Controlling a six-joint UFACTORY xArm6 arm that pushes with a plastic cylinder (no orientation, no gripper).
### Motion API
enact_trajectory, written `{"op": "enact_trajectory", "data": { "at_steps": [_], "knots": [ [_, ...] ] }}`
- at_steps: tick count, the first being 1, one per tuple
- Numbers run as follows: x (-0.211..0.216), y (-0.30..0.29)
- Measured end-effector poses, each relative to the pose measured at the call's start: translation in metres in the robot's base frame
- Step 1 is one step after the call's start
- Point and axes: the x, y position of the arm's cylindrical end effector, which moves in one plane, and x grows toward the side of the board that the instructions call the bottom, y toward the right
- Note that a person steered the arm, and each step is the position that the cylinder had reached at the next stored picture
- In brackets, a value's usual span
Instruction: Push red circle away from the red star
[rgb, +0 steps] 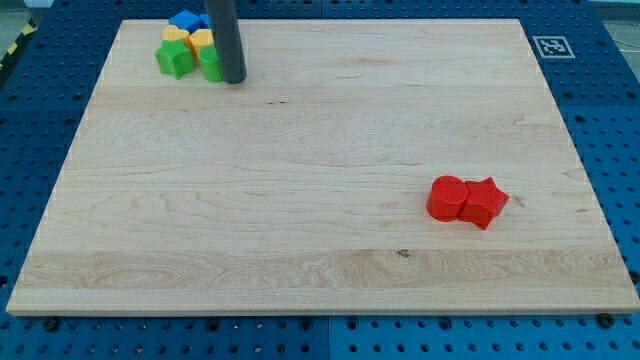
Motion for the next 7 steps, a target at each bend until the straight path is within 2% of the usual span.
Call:
{"op": "enact_trajectory", "data": {
  "at_steps": [1, 2, 3, 4, 5, 6, 7],
  "knots": [
    [0.002, -0.001],
    [0.040, 0.027],
    [0.100, 0.063],
    [0.177, 0.103],
    [0.225, 0.147],
    [0.237, 0.192],
    [0.223, 0.226]
  ]
}}
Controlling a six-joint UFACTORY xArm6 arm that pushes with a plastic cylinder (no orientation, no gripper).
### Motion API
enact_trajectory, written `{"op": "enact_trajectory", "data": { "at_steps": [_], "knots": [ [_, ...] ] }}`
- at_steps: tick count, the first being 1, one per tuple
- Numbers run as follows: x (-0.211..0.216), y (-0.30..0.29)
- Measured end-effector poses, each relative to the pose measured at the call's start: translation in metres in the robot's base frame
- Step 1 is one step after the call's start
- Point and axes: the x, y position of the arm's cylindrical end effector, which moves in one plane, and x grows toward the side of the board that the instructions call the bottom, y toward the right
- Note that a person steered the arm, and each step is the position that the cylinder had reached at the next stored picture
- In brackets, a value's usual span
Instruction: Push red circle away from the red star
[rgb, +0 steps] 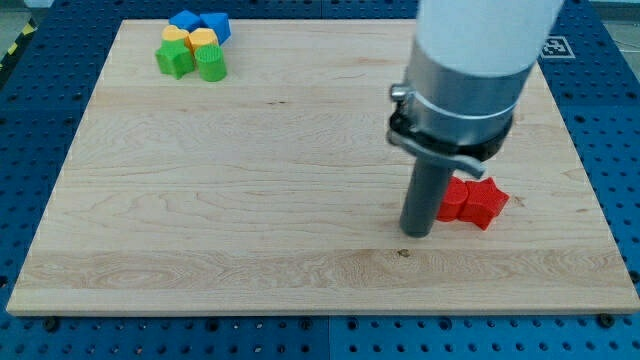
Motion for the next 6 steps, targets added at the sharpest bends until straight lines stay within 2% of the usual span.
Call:
{"op": "enact_trajectory", "data": {
  "at_steps": [1, 2, 3, 4, 6],
  "knots": [
    [-0.040, 0.010],
    [-0.045, 0.014],
    [-0.017, 0.017],
    [-0.015, 0.047],
    [-0.103, 0.073]
  ]
}}
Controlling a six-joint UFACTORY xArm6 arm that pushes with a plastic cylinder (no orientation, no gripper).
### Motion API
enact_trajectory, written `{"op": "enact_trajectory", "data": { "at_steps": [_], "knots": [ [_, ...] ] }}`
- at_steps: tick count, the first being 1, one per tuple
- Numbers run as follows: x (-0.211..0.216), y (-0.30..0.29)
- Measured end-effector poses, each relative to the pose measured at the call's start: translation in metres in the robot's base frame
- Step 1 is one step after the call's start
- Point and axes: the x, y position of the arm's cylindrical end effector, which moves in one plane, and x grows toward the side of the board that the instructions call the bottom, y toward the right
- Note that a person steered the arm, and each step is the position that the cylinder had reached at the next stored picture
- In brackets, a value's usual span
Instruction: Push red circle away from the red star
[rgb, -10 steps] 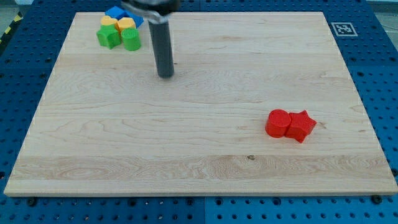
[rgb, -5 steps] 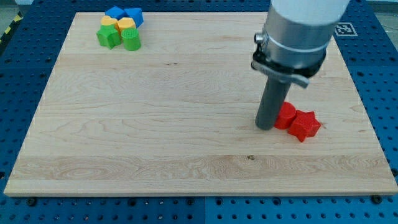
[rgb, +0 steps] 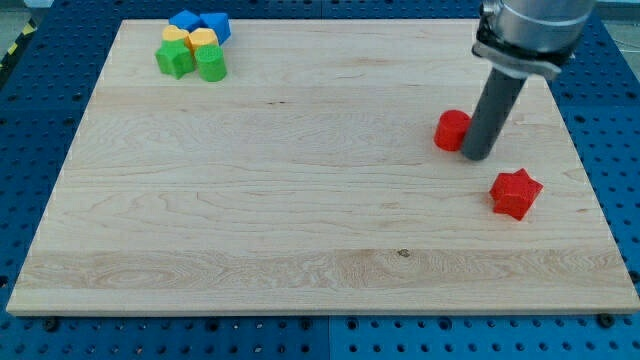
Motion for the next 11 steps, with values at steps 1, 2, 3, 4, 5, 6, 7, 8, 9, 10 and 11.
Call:
{"op": "enact_trajectory", "data": {
  "at_steps": [1, 2, 3, 4, 5, 6, 7, 8, 9, 10, 11],
  "knots": [
    [0.004, 0.008],
    [-0.002, 0.024],
    [-0.039, 0.007],
    [-0.052, -0.038],
    [-0.052, -0.016],
    [-0.023, 0.011],
    [-0.007, -0.008],
    [-0.046, -0.073],
    [-0.069, -0.114],
    [-0.047, -0.100],
    [-0.008, -0.092]
  ]
}}
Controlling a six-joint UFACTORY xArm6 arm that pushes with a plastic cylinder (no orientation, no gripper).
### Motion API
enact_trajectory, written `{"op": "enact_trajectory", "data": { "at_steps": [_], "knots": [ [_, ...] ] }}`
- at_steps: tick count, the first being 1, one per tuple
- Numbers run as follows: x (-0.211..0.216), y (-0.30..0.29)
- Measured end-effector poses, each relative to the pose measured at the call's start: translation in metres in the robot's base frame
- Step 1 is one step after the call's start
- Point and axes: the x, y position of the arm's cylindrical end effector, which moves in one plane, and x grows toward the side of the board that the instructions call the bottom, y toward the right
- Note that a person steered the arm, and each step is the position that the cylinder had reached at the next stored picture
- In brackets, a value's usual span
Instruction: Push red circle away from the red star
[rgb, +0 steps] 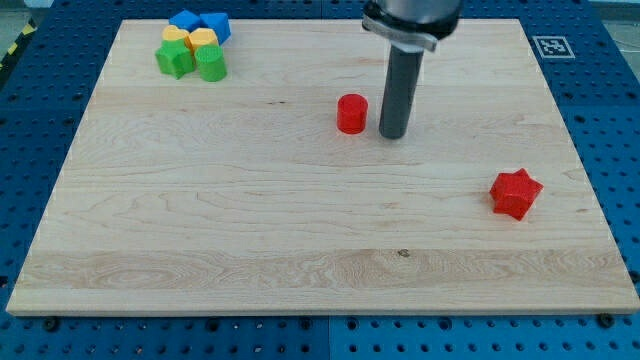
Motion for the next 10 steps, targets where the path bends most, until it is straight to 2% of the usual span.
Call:
{"op": "enact_trajectory", "data": {
  "at_steps": [1, 2, 3, 5, 6, 8, 10],
  "knots": [
    [-0.002, -0.021],
    [-0.057, -0.067],
    [-0.091, -0.088],
    [-0.075, -0.063],
    [-0.102, -0.076],
    [-0.135, -0.142],
    [-0.136, -0.172]
  ]
}}
